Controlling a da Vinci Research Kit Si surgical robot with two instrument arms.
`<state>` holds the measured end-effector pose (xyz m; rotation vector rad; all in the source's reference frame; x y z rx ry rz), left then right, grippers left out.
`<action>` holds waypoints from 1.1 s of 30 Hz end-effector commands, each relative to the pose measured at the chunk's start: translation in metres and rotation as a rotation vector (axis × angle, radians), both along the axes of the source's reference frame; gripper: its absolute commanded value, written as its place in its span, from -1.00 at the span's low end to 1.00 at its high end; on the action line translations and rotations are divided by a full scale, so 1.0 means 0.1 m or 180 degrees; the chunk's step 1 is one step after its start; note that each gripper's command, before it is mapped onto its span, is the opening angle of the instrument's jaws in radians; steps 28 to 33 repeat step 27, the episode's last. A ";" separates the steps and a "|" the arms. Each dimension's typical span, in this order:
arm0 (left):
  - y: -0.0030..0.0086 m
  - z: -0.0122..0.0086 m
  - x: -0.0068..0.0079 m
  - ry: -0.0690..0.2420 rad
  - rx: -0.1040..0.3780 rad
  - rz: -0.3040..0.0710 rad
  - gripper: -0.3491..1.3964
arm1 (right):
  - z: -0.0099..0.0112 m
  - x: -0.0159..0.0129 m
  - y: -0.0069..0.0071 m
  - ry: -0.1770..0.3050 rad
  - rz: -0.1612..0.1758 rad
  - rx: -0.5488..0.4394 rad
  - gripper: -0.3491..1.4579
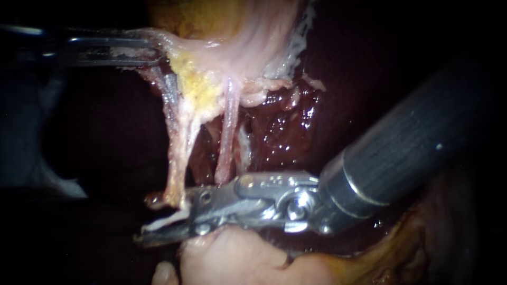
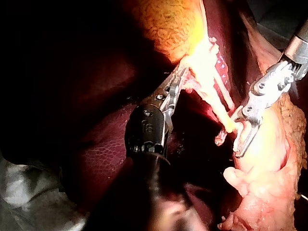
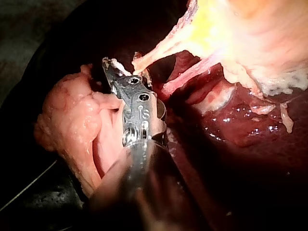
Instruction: Clipping first clip left tube
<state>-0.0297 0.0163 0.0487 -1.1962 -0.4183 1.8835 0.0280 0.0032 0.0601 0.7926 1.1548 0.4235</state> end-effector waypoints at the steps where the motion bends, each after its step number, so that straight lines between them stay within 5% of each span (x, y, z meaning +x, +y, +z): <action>1: 0.000 0.000 0.000 0.0000 0.0000 0.0000 -1.00 | 0.001 -0.001 0.000 -0.0008 0.0002 0.0010 -0.35; 7: 0.001 0.000 0.000 -0.0001 0.0001 0.0001 -1.00 | 0.002 -0.005 0.000 -0.0026 0.0025 0.0077 -0.67; 10: 0.001 0.000 0.000 0.0000 0.0001 0.0000 -1.00 | 0.002 -0.009 0.000 -0.0079 0.0053 0.0233 -1.00; 33: 0.003 0.002 0.002 -0.0002 0.0001 0.0003 -1.00 | 0.012 -0.022 -0.001 -0.0175 0.0018 0.0272 -1.00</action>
